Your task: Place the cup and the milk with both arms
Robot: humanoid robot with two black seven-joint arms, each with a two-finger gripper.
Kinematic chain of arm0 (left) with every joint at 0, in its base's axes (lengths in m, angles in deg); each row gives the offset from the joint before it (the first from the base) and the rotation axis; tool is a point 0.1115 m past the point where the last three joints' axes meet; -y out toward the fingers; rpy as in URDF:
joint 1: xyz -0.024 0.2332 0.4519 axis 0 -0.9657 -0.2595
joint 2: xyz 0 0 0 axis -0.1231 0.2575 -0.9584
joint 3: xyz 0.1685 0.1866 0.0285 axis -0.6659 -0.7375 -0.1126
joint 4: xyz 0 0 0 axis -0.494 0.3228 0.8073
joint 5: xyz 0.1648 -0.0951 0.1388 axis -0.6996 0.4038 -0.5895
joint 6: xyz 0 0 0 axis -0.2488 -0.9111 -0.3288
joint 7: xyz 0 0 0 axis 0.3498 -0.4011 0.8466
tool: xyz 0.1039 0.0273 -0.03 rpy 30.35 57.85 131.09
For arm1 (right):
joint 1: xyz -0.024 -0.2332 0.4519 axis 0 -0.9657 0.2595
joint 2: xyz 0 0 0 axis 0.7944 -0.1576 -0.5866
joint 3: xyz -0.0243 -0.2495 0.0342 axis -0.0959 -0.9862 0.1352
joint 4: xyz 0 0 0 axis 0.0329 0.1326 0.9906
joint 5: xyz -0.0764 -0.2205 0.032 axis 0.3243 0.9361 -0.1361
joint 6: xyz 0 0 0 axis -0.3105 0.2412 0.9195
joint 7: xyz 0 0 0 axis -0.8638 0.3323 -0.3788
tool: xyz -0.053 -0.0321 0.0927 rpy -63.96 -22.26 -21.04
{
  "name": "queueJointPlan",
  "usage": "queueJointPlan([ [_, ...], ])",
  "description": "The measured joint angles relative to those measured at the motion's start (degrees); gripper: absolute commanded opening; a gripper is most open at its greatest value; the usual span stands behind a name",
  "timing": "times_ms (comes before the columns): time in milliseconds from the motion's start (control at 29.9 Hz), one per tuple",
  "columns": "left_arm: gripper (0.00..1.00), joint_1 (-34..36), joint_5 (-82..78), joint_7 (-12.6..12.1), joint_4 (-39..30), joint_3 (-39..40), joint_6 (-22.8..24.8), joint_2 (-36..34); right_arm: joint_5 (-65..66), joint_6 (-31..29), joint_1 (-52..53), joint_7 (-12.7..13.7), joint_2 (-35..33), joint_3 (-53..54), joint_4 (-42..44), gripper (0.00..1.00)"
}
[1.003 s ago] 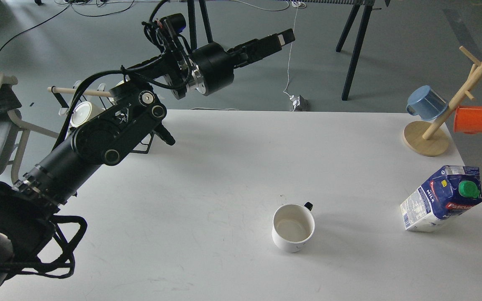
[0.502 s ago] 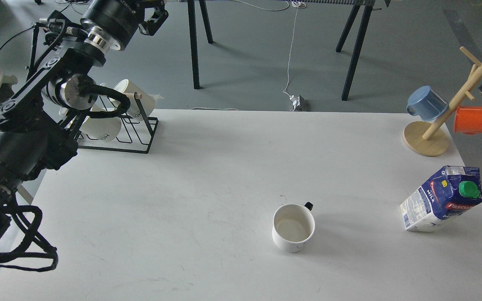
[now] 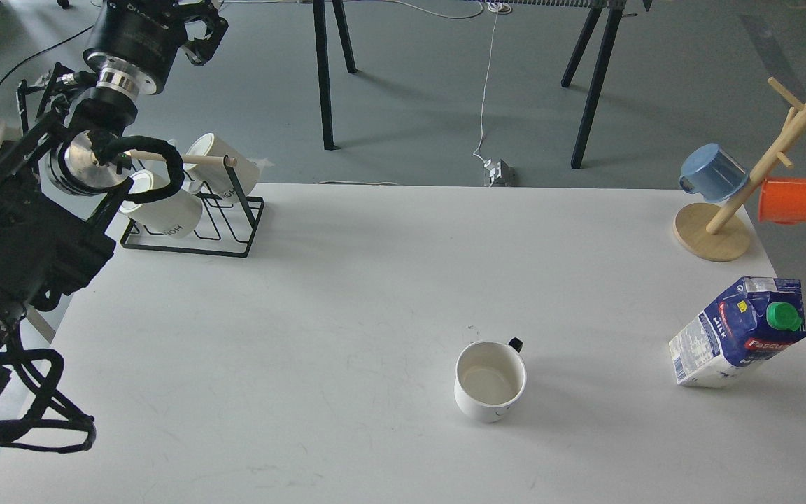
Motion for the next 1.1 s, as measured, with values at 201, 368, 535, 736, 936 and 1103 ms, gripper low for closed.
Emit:
queueJointPlan([
  [201,1.00,-0.09,-0.08,-0.22,-0.02,-0.26,0.12,-1.36,0.83,0.00,-10.21,-1.00,3.47,-0.47,-1.68,0.99],
  [368,1.00,-0.17,-0.21,-0.37,-0.09,-0.57,0.10,-2.22,4.87,0.00,-13.82,-0.46,10.96,-2.25,-2.10,0.99],
  [535,1.00,0.25,-0.49,-0.56,-0.08,-2.12,-0.08,-2.15,8.42,0.00,-11.94,-0.32,16.73,-3.21,-1.72,0.99],
  [736,1.00,0.50,-0.63,-0.83,0.32,-3.12,-0.15,-1.49,9.02,0.00,-5.38,-0.20,19.37,-7.16,0.41,0.99],
  [936,1.00,0.49,-0.63,-1.51,0.53,-3.16,-0.20,-1.90,9.11,0.00,-3.13,0.16,21.27,-8.49,1.31,0.99],
  [1103,1.00,0.52,-0.64,-1.56,0.49,-3.12,-0.45,-1.90,10.47,0.00,-1.86,0.49,22.95,-8.71,1.33,0.99],
])
